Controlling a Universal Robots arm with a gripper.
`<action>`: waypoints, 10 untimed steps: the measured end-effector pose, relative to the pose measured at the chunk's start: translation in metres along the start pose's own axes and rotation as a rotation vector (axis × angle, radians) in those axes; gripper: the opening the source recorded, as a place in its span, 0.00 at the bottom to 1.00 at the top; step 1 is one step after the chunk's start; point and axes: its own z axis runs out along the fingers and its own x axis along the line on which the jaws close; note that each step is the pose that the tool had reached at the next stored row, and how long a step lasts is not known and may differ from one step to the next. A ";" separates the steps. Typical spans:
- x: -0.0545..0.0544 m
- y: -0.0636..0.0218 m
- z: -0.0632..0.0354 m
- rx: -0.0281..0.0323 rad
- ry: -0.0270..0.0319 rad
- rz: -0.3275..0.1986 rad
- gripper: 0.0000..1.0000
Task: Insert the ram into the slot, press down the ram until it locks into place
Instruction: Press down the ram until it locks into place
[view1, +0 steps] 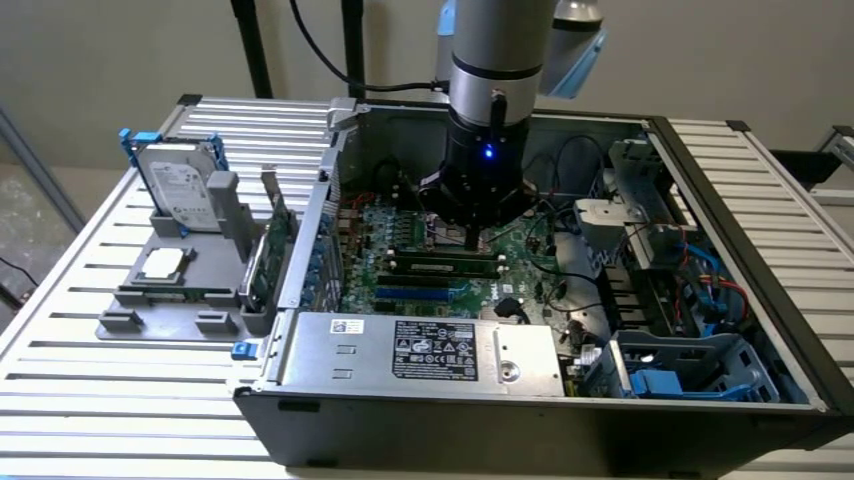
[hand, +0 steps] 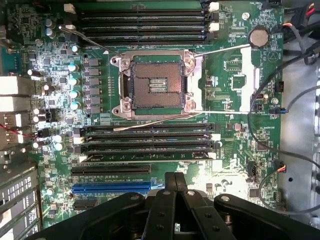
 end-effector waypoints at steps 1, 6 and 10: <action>0.000 0.0000 0.0000 0.0026 0.0000 0.004 0.11; 0.002 -0.0002 -0.0001 0.0086 0.0048 0.013 0.11; 0.002 -0.0003 0.0000 0.0088 0.0057 0.013 0.11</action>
